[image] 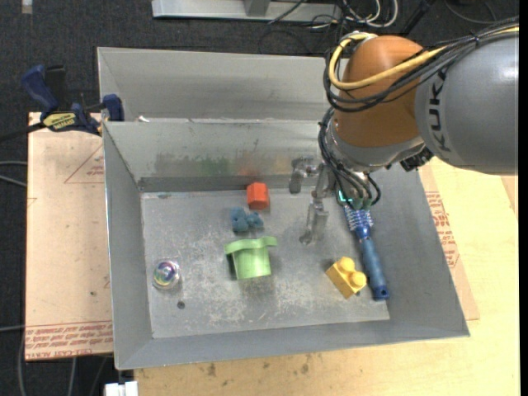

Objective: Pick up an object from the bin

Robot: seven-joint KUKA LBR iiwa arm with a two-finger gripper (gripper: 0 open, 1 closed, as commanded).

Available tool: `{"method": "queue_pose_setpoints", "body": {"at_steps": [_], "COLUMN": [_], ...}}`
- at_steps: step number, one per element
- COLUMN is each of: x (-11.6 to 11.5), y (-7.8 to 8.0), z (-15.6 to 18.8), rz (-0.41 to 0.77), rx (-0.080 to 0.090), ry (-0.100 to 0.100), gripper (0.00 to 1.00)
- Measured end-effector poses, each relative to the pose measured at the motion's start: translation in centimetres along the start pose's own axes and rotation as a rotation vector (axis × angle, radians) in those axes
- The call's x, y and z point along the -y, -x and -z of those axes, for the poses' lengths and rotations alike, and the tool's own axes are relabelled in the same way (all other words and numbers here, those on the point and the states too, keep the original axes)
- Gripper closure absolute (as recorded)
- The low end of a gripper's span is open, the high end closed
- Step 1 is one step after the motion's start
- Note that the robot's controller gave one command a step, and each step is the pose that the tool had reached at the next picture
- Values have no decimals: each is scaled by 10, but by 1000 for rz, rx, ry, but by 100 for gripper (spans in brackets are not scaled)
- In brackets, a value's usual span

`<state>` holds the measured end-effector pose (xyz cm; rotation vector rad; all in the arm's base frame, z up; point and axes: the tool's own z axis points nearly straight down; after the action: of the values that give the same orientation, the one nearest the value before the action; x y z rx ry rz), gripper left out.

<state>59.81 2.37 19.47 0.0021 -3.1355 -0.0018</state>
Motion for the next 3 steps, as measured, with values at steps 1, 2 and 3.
{"method": "queue_pose_setpoints", "body": {"at_steps": [1,2,3], "x": [100,117,116], "y": [-44,-77,-76], "z": [-17,-122,-122], "rz": [-93,99,100], "rx": [3,1,5], "ry": [-3,1,0], "gripper": [0,0,100]}}
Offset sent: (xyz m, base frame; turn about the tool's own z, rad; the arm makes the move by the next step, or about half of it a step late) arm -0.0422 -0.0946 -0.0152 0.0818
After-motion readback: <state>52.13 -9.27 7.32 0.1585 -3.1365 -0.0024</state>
